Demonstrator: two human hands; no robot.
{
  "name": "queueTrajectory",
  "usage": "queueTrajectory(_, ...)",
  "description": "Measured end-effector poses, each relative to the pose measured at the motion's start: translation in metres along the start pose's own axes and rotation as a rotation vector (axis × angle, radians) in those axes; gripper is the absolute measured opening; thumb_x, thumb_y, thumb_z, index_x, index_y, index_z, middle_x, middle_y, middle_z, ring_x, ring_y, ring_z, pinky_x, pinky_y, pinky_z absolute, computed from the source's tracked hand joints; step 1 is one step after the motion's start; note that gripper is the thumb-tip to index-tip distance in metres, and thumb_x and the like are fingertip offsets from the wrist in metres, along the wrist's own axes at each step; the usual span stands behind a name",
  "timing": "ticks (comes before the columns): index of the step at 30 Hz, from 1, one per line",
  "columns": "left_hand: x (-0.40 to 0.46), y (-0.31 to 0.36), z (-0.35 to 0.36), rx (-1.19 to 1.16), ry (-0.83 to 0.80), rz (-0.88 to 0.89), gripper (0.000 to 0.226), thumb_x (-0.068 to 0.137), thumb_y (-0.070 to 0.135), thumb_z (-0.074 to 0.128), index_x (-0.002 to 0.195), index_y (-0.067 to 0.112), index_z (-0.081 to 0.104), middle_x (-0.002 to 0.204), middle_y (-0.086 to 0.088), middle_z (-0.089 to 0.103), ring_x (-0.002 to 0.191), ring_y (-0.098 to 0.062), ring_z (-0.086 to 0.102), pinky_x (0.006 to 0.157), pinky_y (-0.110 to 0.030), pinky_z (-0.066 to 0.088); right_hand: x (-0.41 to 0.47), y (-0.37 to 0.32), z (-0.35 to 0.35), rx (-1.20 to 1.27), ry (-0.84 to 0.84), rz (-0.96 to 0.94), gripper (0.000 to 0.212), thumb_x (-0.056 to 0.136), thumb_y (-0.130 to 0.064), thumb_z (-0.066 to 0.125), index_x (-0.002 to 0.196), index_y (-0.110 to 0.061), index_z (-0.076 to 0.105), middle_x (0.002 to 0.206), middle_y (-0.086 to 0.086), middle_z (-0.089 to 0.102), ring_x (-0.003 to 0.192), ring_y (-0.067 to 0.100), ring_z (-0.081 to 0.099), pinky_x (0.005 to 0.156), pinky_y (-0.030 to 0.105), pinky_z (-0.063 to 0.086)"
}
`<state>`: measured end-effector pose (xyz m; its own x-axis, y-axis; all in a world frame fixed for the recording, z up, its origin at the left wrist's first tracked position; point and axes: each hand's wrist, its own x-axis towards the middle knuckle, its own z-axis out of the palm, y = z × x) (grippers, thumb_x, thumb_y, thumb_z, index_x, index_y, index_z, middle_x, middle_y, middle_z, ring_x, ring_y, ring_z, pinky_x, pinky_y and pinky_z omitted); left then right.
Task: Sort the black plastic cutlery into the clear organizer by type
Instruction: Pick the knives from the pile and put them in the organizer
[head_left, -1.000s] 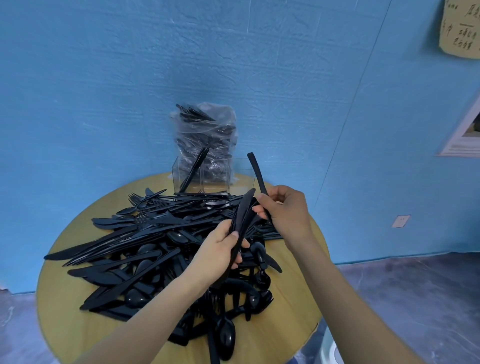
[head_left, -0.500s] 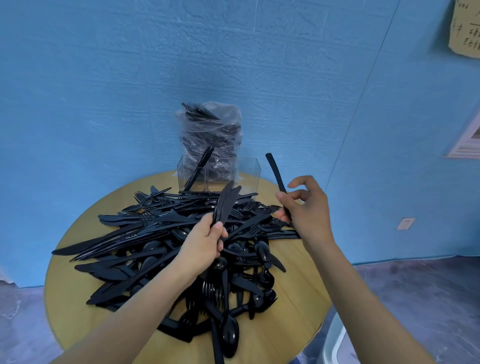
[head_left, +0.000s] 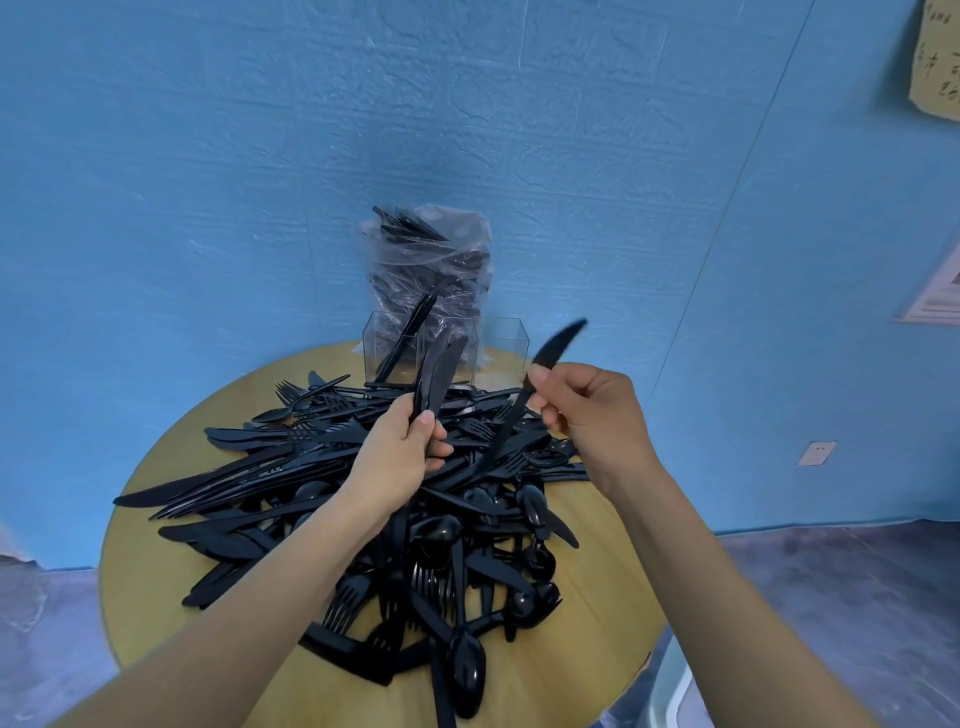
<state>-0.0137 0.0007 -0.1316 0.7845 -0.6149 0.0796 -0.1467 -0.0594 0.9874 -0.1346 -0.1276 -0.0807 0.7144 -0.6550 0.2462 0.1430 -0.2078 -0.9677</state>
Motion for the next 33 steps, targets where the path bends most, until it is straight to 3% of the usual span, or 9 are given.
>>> queueTrajectory(2, 0.001, 0.003, 0.001, 0.008, 0.007, 0.024, 0.019, 0.102, 0.015, 0.031, 0.100, 0.013, 0.050, 0.084, 0.001, 0.053, 0.084, -0.013, 0.061, 0.075, -0.022, 0.051, 0.004, -0.001, 0.007, -0.091, -0.017, -0.030, 0.034, 0.089, -0.019, 0.064, 0.056, -0.026, 0.065, 0.048, -0.001, 0.046, 0.045, 0.008, 0.040, 0.049, 0.017, 0.037)
queueTrajectory(4, 0.001, 0.007, 0.003, 0.000, -0.004, 0.043, 0.018, 0.102, 0.016, 0.031, 0.102, 0.015, 0.050, 0.085, 0.001, 0.054, 0.087, -0.014, 0.063, 0.077, -0.023, 0.052, 0.006, -0.001, 0.018, -0.106, -0.079, -0.027, 0.038, 0.090, -0.017, 0.062, 0.053, -0.026, 0.062, 0.049, -0.001, 0.047, 0.045, 0.006, 0.043, 0.049, 0.017, 0.041)
queueTrajectory(9, -0.010, 0.016, 0.008, -0.119, -0.124, 0.054, 0.022, 0.102, 0.016, 0.034, 0.101, 0.027, 0.052, 0.089, 0.001, 0.063, 0.079, -0.011, 0.065, 0.079, -0.032, 0.055, 0.014, 0.004, 0.040, -0.043, -0.049, 0.031, 0.012, 0.088, -0.005, 0.064, 0.082, -0.008, 0.054, 0.063, 0.004, 0.056, 0.044, 0.003, 0.056, 0.048, 0.015, 0.048)
queueTrajectory(15, -0.014, 0.016, 0.003, -0.209, -0.193, -0.007, 0.024, 0.103, 0.017, 0.032, 0.106, 0.028, 0.054, 0.084, 0.004, 0.063, 0.063, -0.004, 0.062, 0.063, -0.023, 0.052, 0.016, 0.013, 0.048, -0.012, -0.100, 0.059, 0.019, 0.085, 0.000, 0.065, 0.086, -0.010, 0.049, 0.069, 0.005, 0.056, 0.044, 0.006, 0.058, 0.047, 0.017, 0.049)
queueTrajectory(19, -0.010, 0.015, -0.005, -0.301, -0.242, -0.090, 0.027, 0.103, 0.015, 0.032, 0.102, 0.023, 0.058, 0.074, 0.005, 0.061, 0.058, -0.008, 0.055, 0.055, -0.022, 0.047, 0.024, 0.015, 0.048, -0.104, -0.166, 0.043, 0.024, 0.083, -0.002, 0.068, 0.092, -0.008, 0.047, 0.071, 0.005, 0.055, 0.043, 0.006, 0.055, 0.045, 0.016, 0.046)
queueTrajectory(25, 0.004, 0.013, -0.011, -0.175, -0.276, -0.025, 0.022, 0.101, 0.009, 0.030, 0.099, 0.010, 0.052, 0.074, -0.001, 0.049, 0.052, -0.008, 0.042, 0.050, -0.023, 0.036, 0.046, 0.007, 0.053, -0.098, -0.316, 0.086, 0.027, 0.084, -0.008, 0.069, 0.097, -0.011, 0.046, 0.088, 0.011, 0.059, 0.048, 0.009, 0.048, 0.042, 0.019, 0.037)
queueTrajectory(30, 0.029, 0.018, -0.024, 0.020, -0.314, 0.059, 0.021, 0.101, 0.018, 0.032, 0.116, 0.008, 0.044, 0.078, 0.000, 0.043, 0.061, -0.011, 0.037, 0.058, -0.026, 0.036, 0.075, -0.007, 0.061, -0.109, -0.300, 0.079, 0.045, 0.076, -0.007, 0.077, 0.112, -0.014, 0.051, 0.064, -0.003, 0.058, 0.041, 0.007, 0.046, 0.039, 0.018, 0.037)
queueTrajectory(33, 0.046, 0.021, -0.030, 0.091, -0.338, 0.090, 0.019, 0.101, 0.017, 0.033, 0.118, 0.013, 0.040, 0.077, -0.001, 0.039, 0.062, -0.012, 0.035, 0.060, -0.031, 0.035, 0.093, -0.015, 0.066, -0.160, -0.367, 0.076, 0.041, 0.074, -0.008, 0.079, 0.106, -0.014, 0.055, 0.056, -0.006, 0.055, 0.039, 0.008, 0.045, 0.039, 0.018, 0.038)
